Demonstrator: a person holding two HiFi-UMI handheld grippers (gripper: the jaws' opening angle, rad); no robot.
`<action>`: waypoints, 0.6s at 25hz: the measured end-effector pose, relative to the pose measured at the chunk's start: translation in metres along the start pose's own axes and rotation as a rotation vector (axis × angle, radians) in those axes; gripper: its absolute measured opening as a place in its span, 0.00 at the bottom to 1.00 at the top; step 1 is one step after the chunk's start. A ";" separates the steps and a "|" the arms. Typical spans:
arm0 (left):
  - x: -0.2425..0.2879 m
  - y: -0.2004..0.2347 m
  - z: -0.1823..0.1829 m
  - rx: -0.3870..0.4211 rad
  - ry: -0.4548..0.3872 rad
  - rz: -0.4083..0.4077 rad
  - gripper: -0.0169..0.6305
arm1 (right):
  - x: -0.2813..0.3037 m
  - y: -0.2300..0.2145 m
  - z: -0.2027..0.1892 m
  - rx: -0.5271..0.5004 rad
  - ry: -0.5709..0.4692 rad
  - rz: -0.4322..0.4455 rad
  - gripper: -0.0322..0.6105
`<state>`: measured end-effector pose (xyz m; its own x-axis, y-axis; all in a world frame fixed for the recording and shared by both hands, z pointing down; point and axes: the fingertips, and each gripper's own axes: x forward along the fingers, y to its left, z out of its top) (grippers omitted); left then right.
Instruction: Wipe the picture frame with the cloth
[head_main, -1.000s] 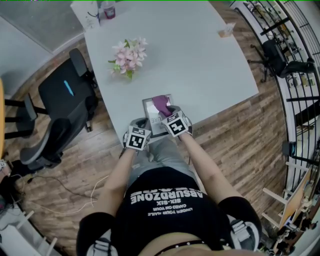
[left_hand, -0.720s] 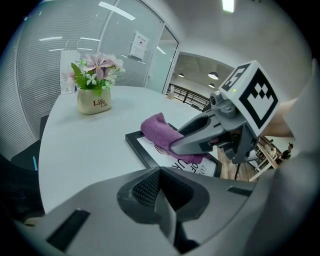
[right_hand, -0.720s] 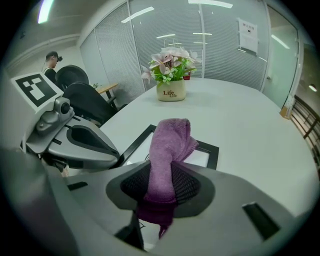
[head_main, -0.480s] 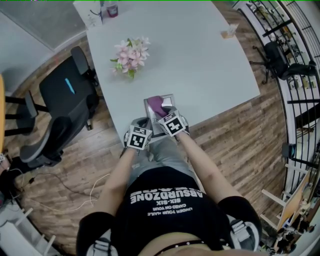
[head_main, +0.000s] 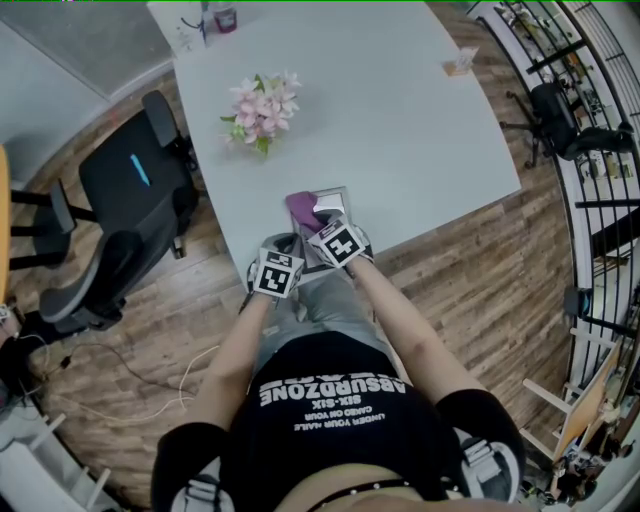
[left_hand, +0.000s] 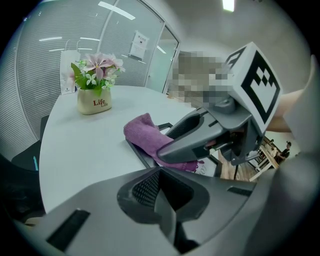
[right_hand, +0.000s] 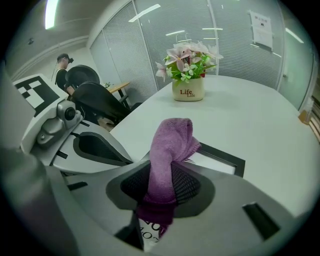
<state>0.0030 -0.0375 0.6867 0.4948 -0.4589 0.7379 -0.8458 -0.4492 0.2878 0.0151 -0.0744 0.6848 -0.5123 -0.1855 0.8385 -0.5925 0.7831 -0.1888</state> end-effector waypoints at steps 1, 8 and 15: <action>0.000 0.000 0.000 0.000 0.001 0.000 0.05 | 0.000 0.002 0.000 -0.005 0.000 0.009 0.26; 0.001 0.001 -0.001 -0.009 0.000 0.001 0.05 | -0.001 0.009 -0.006 -0.032 0.002 0.045 0.26; 0.000 0.001 0.000 -0.015 -0.005 0.003 0.05 | -0.006 0.018 -0.018 -0.040 0.021 0.085 0.26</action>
<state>0.0024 -0.0375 0.6870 0.4931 -0.4640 0.7359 -0.8503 -0.4360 0.2949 0.0191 -0.0483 0.6853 -0.5461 -0.1052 0.8311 -0.5221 0.8185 -0.2395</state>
